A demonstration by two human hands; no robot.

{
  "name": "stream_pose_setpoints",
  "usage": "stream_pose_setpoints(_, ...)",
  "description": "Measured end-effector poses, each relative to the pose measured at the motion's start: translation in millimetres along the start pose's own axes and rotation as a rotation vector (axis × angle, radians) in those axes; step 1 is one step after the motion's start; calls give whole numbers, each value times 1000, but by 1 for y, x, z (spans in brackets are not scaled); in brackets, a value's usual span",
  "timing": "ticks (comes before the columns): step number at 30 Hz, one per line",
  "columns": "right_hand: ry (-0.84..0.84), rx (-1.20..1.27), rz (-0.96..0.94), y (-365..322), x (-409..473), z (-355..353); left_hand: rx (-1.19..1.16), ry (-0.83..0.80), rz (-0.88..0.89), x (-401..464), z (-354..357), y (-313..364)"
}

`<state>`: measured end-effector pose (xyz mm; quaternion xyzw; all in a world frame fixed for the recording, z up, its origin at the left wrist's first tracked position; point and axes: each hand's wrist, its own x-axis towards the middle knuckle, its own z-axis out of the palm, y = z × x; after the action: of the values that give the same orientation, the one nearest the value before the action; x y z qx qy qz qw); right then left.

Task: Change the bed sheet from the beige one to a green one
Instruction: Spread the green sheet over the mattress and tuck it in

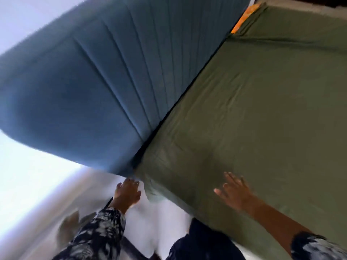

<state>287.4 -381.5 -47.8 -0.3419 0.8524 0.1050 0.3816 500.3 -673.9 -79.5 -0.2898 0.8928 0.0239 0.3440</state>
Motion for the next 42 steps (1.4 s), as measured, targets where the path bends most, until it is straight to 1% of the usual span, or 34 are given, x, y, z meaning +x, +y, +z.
stream_pose_setpoints(3, 73, 27, 56, 9, -29, -8, 1, -59, -37, -45, 3, -12)
stream_pose_setpoints(6, 148, 55, 34, 6, -47, -25, -33, -54, -49, -80, -3, -8)
stream_pose_setpoints(10, 214, 73, -3, 0, -83, -32, -175, 61, -28, -118, -22, 26)
stream_pose_setpoints(14, 193, 106, -19, 16, -123, -25, -248, 161, 37, -145, -56, 81)
stream_pose_setpoints(16, 236, 156, -25, 35, -151, -23, -230, 195, 69, -165, -78, 113)
stream_pose_setpoints(19, 329, 268, -5, 75, -201, -19, -125, 225, 151, -199, -108, 158)
stream_pose_setpoints(21, 421, 305, 31, 112, -239, -15, -36, 265, 217, -224, -128, 188)
stream_pose_setpoints(24, 511, 289, 109, 168, -292, 1, 59, 304, 294, -253, -154, 226)
stream_pose_setpoints(27, 582, 268, 224, 227, -348, 27, 148, 396, 377, -268, -179, 262)
stream_pose_setpoints(30, 541, 266, 328, 271, -394, 63, 175, 526, 481, -283, -200, 298)
stream_pose_setpoints(31, 504, 265, 354, 278, -409, 76, 175, 563, 518, -290, -204, 309)
stream_pose_setpoints(34, 444, 261, 412, 285, -442, 118, 173, 682, 631, -317, -209, 340)
stream_pose_setpoints(36, 415, 247, 406, 275, -454, 144, 167, 740, 701, -332, -202, 351)
stream_pose_setpoints(38, 324, 189, 346, 264, -448, 167, 147, 721, 751, -332, -184, 356)
stream_pose_setpoints(39, 308, 151, 334, 260, -442, 175, 142, 704, 766, -328, -173, 356)
stream_pose_setpoints(40, 314, 109, 308, 258, -431, 176, 141, 677, 769, -319, -162, 355)
stream_pose_setpoints(41, 329, 116, 302, 256, -422, 180, 126, 645, 774, -308, -148, 354)
stream_pose_setpoints(42, 333, 139, 316, 251, -411, 188, 142, 579, 775, -296, -128, 351)
